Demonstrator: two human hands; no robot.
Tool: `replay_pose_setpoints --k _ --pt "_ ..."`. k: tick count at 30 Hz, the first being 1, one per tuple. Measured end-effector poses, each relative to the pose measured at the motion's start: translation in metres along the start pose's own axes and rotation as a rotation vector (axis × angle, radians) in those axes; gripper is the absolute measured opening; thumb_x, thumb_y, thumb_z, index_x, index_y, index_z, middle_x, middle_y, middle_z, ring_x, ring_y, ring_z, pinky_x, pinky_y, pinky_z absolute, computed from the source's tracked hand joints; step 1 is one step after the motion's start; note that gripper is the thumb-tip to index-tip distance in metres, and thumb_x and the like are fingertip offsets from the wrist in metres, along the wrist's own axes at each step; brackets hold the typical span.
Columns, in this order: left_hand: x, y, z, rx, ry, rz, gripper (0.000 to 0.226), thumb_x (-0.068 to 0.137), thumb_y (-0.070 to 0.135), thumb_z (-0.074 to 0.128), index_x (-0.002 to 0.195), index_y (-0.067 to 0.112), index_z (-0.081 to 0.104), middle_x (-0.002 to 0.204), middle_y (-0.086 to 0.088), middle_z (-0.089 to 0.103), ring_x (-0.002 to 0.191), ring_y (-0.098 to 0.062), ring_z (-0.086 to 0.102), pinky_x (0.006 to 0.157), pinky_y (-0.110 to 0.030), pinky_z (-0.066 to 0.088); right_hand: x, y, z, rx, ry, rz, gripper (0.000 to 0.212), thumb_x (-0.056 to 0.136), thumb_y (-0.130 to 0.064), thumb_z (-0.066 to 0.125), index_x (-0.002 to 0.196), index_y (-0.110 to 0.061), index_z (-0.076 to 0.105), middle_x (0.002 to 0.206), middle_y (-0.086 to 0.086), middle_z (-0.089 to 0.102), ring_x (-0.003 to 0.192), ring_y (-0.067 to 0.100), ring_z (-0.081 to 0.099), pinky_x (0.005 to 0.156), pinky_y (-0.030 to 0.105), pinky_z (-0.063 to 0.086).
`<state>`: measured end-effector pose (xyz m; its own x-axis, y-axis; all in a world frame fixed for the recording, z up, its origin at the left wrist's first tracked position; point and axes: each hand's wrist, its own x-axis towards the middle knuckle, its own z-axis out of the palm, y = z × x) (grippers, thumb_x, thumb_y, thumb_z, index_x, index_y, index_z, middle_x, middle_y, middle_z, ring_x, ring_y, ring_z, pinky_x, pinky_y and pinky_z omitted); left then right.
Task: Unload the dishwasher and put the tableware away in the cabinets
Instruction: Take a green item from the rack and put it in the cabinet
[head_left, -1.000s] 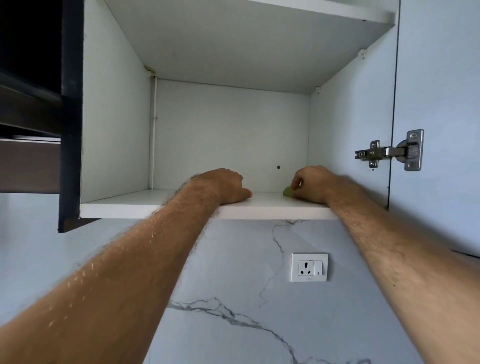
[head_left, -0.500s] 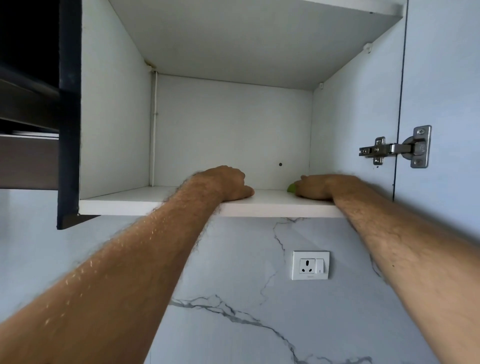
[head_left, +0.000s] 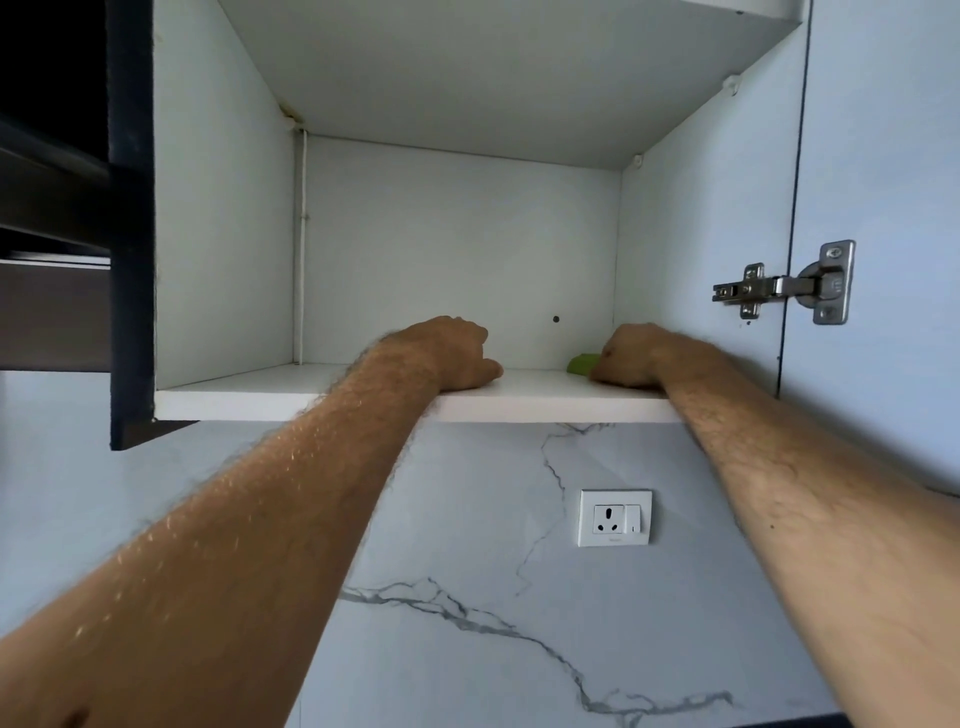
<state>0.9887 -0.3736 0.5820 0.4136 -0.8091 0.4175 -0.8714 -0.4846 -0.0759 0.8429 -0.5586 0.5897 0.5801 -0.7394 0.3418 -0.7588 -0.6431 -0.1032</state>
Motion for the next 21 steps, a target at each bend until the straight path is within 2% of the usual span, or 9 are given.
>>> replay_pose_setpoints --k 4,7,10,12,14,17,19,21 --pt "0.002 -0.002 0.000 -0.003 -0.006 -0.004 0.060 0.100 0.046 0.044 0.151 0.016 0.033 0.157 -0.009 0.032 0.143 -0.024 0.031 0.115 -0.038 0.027 -0.008 0.001 -0.003 0.026 0.047 0.020 0.040 0.077 -0.045 0.066 0.105 -0.017 0.068 0.099 0.001 0.062 0.089 0.021 0.059 0.084 0.034 0.052" --pt "0.003 -0.001 0.001 -0.002 0.010 0.009 0.057 0.101 0.041 0.044 0.151 0.015 0.033 0.157 -0.009 0.032 0.142 -0.025 0.032 0.115 -0.038 0.028 -0.021 0.007 -0.005 0.078 0.059 0.035 0.033 0.080 -0.042 0.070 0.100 -0.015 0.067 0.092 0.000 0.062 0.080 0.016 0.058 0.069 0.029 0.046" --pt "0.000 0.001 0.000 -0.031 0.030 0.038 0.055 0.101 0.036 0.045 0.152 0.018 0.033 0.158 -0.008 0.031 0.143 -0.025 0.031 0.115 -0.036 0.026 -0.041 0.016 -0.007 0.163 0.082 0.073 0.030 0.081 -0.041 0.070 0.095 -0.016 0.066 0.092 0.001 0.061 0.079 0.015 0.056 0.060 0.027 0.038" --pt "-0.003 0.002 -0.001 -0.048 0.064 0.054 0.055 0.101 0.039 0.045 0.152 0.022 0.033 0.157 -0.005 0.032 0.143 -0.025 0.030 0.115 -0.036 0.025 -0.055 0.019 -0.006 0.218 0.121 0.086 0.028 0.080 -0.040 0.069 0.096 -0.018 0.067 0.095 0.001 0.063 0.082 0.015 0.057 0.063 0.027 0.038" --pt "-0.010 0.003 -0.005 -0.043 0.146 0.074 0.051 0.100 0.045 0.043 0.148 0.027 0.041 0.153 -0.003 0.041 0.140 -0.025 0.036 0.113 -0.039 0.030 -0.070 0.017 -0.004 0.268 0.164 0.081 0.027 0.084 -0.037 0.067 0.103 -0.019 0.070 0.102 0.003 0.064 0.088 0.020 0.056 0.073 0.028 0.042" --pt "-0.026 0.011 -0.014 -0.015 0.308 0.103 0.045 0.102 0.046 0.035 0.140 0.028 0.052 0.142 -0.006 0.053 0.130 -0.029 0.047 0.106 -0.042 0.040 -0.098 0.012 0.000 0.263 0.209 0.039 0.029 0.096 -0.035 0.052 0.112 -0.017 0.069 0.102 0.003 0.059 0.088 0.022 0.053 0.077 0.029 0.041" --pt "-0.043 0.019 -0.019 -0.077 0.345 0.112 0.048 0.102 0.045 0.034 0.146 0.026 0.045 0.146 -0.013 0.048 0.137 -0.030 0.040 0.111 -0.042 0.033 -0.123 0.012 -0.001 0.206 0.237 0.005 0.034 0.101 -0.038 0.043 0.110 -0.016 0.068 0.102 0.004 0.062 0.088 0.022 0.052 0.077 0.030 0.040" --pt "-0.061 0.026 -0.024 -0.092 0.348 0.140 0.056 0.101 0.049 0.035 0.151 0.024 0.033 0.150 -0.011 0.044 0.145 -0.028 0.028 0.117 -0.042 0.024 -0.148 0.017 -0.006 0.175 0.292 -0.033 0.037 0.101 -0.042 0.044 0.112 -0.017 0.068 0.112 0.007 0.066 0.094 0.023 0.057 0.083 0.030 0.044"
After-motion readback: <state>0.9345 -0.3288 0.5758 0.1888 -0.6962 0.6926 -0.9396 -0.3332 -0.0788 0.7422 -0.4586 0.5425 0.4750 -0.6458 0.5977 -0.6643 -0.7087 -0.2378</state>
